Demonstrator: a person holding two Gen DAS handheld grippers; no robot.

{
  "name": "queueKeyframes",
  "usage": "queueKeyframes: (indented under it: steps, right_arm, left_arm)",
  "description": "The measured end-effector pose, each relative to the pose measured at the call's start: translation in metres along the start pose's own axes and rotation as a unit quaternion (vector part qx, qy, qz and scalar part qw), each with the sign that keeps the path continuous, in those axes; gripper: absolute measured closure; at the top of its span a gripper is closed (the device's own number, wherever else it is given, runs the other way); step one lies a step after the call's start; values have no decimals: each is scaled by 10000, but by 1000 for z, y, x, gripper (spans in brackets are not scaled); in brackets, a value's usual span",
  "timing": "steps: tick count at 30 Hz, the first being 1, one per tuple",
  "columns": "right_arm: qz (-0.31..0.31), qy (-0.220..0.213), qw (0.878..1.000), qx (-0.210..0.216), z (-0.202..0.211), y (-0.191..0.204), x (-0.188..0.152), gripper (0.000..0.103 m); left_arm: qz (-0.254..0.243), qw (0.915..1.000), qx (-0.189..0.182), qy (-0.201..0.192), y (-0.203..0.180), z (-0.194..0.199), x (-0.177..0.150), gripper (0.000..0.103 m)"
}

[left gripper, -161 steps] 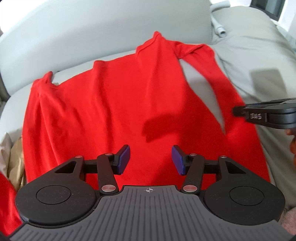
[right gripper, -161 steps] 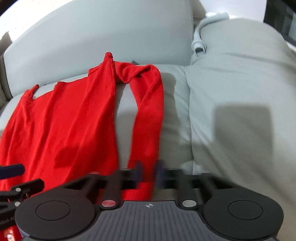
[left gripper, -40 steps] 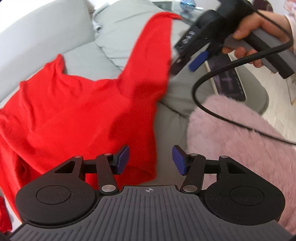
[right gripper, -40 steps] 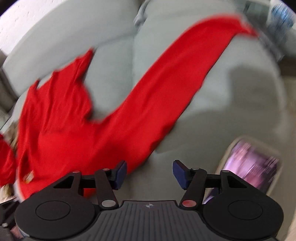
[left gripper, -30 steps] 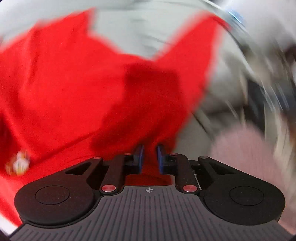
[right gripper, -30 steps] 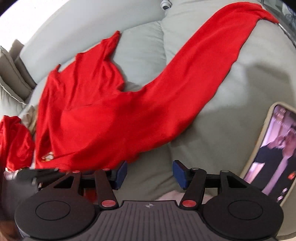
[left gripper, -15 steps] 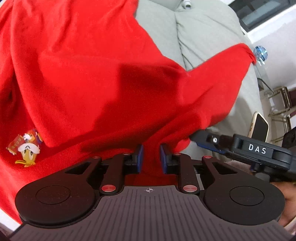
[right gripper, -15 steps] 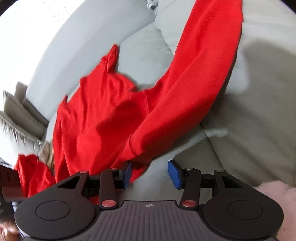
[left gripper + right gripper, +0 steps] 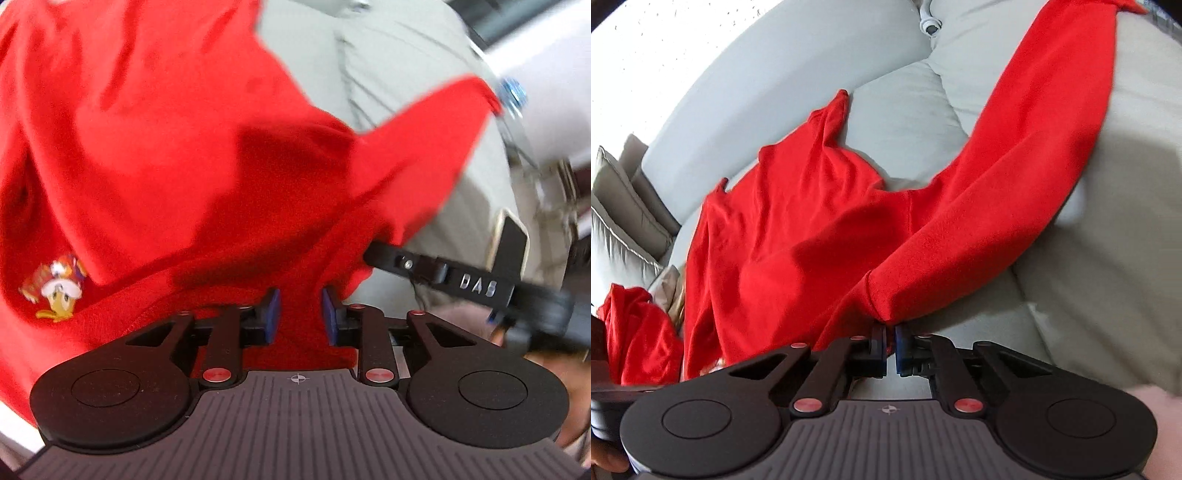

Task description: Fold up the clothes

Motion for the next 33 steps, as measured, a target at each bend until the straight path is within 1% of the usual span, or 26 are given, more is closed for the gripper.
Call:
queueKeyframes:
  steps: [2, 4, 6, 8, 9, 10, 11, 14, 15, 17, 18, 19, 20, 21, 22, 23, 24, 27, 29, 31, 33]
  right_arm:
    - [50, 139, 9992, -378, 12, -12, -5, 97]
    - [54, 306, 9975, -627, 15, -23, -11, 97]
    - [-34, 430, 9971, -629, 17, -33, -16, 96]
    - [120, 491, 9965, -660, 21, -33, -17, 89]
    - [203, 521, 9958, -730, 24, -31, -17, 80]
    - [262, 449, 9960, -727, 30, -29, -16, 71]
    - [282, 388, 9963, -707, 34, -28, -15, 69]
    - [396, 34, 9966, -723, 46, -26, -6, 69]
    - [440, -118, 9969, -635, 48, -24, -1, 70]
    - [456, -201, 9979, -419, 41, -19, 3, 83]
    - [461, -234, 9982, -310, 37, -16, 6, 92]
    - [519, -210, 9982, -208, 24, -11, 7, 92]
    - [575, -149, 9980, -208, 16, -7, 6, 92]
    - [631, -85, 9977, -222, 8, -2, 5, 92]
    - [747, 82, 9965, -362, -3, 0, 1, 92]
    - [872, 262, 9945, -520, -15, 1, -4, 93]
    - [1002, 443, 9913, -726, -22, 1, -9, 97]
    - [1258, 690, 9854, -915, -18, 4, -14, 97]
    - [1301, 556, 9868, -791, -2, -1, -6, 95]
    - [1181, 208, 9902, -712, 14, -12, 12, 91]
    - [1000, -232, 9920, -733, 30, -32, 40, 90]
  left_arm:
    - [-426, 9990, -75, 82, -13, 6, -7, 64]
    - [-795, 9965, -159, 221, -25, 10, -16, 64]
    - [-912, 9954, -101, 286, -29, 11, -23, 64]
    - [-948, 9952, 18, 255, -31, 12, -26, 64]
    - [-958, 9951, 65, 223, -32, 13, -25, 64]
    - [-986, 9949, 116, 153, -34, 15, -24, 64]
    - [-1025, 9946, 164, 63, -36, 17, -22, 64]
    - [-1115, 9931, 316, -185, -45, 14, -14, 65]
    - [-1135, 9926, 356, -243, -45, 13, -15, 66]
    - [-1239, 9900, 556, -383, -51, 5, -10, 66]
    - [-1321, 9876, 706, -467, -53, 1, -8, 66]
    - [-1414, 9842, 920, -542, -54, -4, -5, 66]
    - [-1464, 9811, 1133, -556, -53, -11, -3, 70]
    - [-1451, 9804, 1241, -493, -49, -17, -1, 75]
    - [-1415, 9814, 1261, -314, -45, -25, -2, 76]
    - [-1388, 9823, 1254, -47, -40, -33, -6, 77]
    - [-1395, 9820, 1266, 148, -38, -38, -9, 77]
    - [-1629, 9769, 1340, 341, -38, -33, -17, 78]
    - [-1624, 9789, 1215, 247, -44, -26, -10, 78]
    - [-1603, 9812, 1076, 29, -51, -21, 3, 78]
    - [-1554, 9837, 898, -101, -63, -26, 20, 78]
Point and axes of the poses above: each gripper's, at about its wrist camera, not at the fingertips, and z roughly against the way its jaws point, y to its left, x to its top, the point moved 5 cm from there along -z, roughly the way its jaws point, and after that the axes turned 8 degrees about -x, right-handed, at the moved point
